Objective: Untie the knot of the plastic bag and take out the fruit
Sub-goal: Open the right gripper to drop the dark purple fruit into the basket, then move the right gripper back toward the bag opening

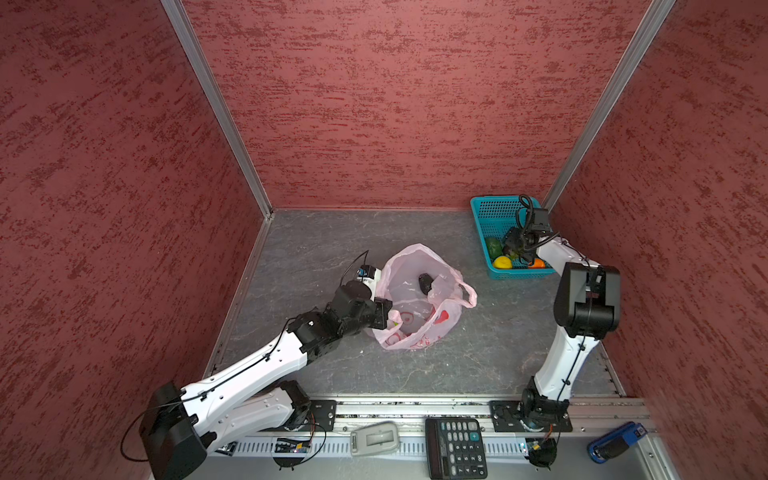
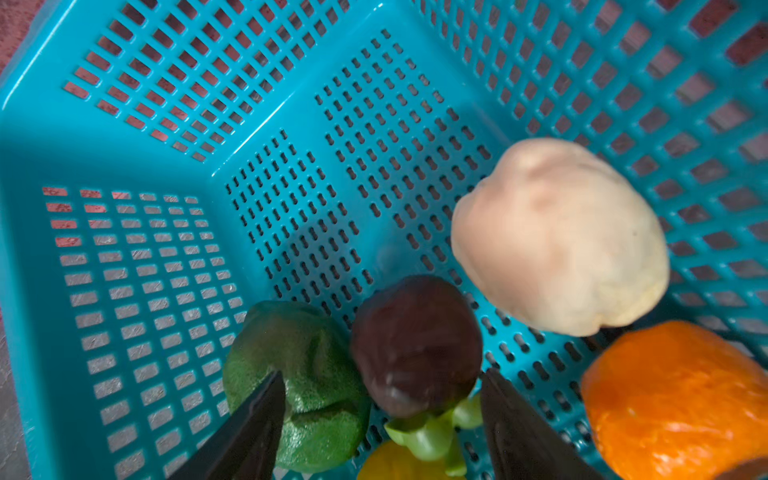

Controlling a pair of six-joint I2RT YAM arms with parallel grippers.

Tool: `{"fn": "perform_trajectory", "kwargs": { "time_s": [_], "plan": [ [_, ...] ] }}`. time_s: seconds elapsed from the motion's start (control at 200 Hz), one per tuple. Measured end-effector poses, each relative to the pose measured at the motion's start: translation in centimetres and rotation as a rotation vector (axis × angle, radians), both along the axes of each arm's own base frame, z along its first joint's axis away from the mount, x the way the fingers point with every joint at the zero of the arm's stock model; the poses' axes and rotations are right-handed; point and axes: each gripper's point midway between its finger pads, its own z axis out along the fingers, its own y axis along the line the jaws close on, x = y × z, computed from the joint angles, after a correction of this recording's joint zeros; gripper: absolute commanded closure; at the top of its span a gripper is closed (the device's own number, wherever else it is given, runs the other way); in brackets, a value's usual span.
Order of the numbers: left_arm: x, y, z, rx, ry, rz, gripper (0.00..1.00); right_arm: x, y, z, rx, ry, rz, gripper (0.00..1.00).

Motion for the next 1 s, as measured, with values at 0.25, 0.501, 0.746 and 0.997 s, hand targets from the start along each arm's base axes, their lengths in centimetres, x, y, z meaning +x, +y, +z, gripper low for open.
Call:
{"fn": "perform_trajectory", "kwargs": {
  "time_s": [0.25, 0.501, 0.746, 0.997],
  "plan": [
    [-0.1, 0.1, 0.5, -0.012, -0.014, -0.002, 1.0, -1.8, 1.1, 3.9, -0.008, -0.056, 0.021, 0.24],
    [-0.6, 0.3, 1.3, -0.034, -0.044, -0.02, 1.0, -5.9, 7.3, 10.7, -0.006, -0.172, 0.15, 0.24],
    [-1.1, 0.1, 1.6, -0.038, -0.055, -0.055, 1.0, -11.1, 15.8, 17.2, 0.035, -0.277, 0.342, 0.24],
    [-1.4, -0.1, 1.7, -0.046, -0.052, -0.081, 1.0, -16.9, 23.7, 19.4, 0.106, -0.266, 0.537, 0.24]
  ]
}}
